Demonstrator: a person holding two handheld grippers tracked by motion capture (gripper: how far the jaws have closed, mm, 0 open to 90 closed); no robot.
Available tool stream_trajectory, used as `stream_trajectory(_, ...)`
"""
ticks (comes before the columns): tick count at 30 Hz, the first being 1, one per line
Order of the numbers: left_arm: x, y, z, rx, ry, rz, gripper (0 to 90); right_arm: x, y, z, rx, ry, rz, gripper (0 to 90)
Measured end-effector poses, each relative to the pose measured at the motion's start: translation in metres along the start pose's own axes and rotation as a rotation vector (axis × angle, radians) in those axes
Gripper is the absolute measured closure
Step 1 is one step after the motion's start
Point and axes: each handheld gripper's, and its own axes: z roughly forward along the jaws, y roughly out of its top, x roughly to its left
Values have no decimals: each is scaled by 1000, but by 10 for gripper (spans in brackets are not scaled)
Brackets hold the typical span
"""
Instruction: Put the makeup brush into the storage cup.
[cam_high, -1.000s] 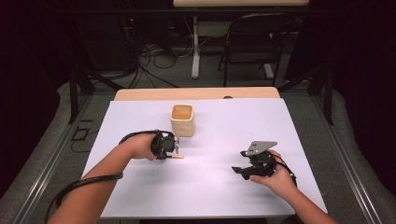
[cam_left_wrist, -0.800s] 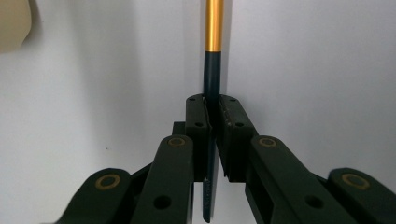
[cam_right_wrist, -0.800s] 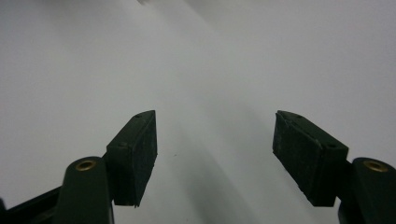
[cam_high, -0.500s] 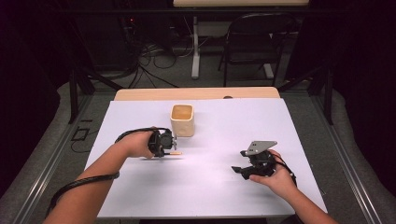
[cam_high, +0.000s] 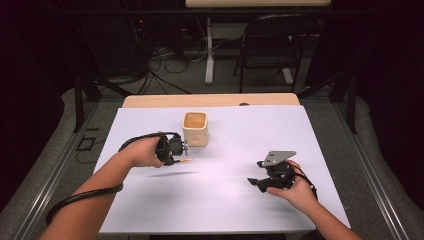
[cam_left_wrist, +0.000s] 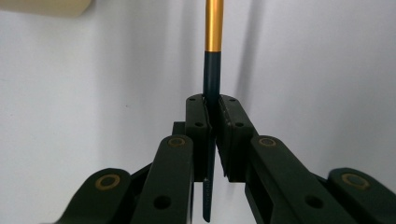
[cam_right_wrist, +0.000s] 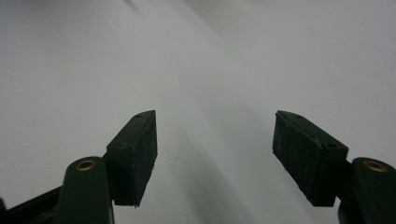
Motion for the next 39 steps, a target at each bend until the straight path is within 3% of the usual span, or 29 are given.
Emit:
stream_trajectory(6, -1, 0, -8, -36, -6, -31, 833, 1, 0, 0, -3, 0, -5, 308)
stream_trajectory(9, -1, 0, -11, -52, -35, -40, 832, 0, 0, 0, -3, -3, -4, 308)
stream_trajectory(19, -3, -3, -16, -100, -22, -73, 833, 1, 1, 0, -8, 3, -5, 311)
stream_trajectory(25, -4, -6, -18, -169, -43, -101, 833, 2, 3, 0, -14, 3, -20, 325)
stream_trajectory(30, -6, -6, -20, -198, -31, -113, 833, 3, 4, 0, -18, 9, -22, 345)
stream_trajectory(39, -7, -10, -31, -322, -12, -190, 833, 4, 8, -1, -8, 13, -40, 363)
